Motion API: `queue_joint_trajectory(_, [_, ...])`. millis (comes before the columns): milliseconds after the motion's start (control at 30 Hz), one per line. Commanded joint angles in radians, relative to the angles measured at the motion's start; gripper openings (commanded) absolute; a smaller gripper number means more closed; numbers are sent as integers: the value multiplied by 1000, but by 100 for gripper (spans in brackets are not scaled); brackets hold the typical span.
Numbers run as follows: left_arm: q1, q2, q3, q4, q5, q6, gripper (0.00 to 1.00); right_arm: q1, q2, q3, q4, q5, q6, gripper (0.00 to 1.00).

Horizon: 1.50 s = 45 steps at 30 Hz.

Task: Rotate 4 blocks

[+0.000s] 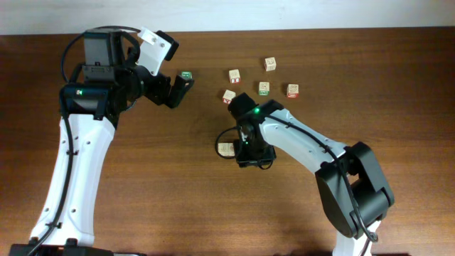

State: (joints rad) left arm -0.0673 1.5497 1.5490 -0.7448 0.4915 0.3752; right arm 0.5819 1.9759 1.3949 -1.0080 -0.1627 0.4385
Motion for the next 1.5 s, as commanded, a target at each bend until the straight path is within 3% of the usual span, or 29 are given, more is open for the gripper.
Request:
queue_joint_trajectory(0, [0,6,21,2,17,9,99,20,-5,-17,13,91,24,40])
queue_joint_trajectory(1467, [0,6,21,2,17,9,99,20,12,-23,106,132,23,39])
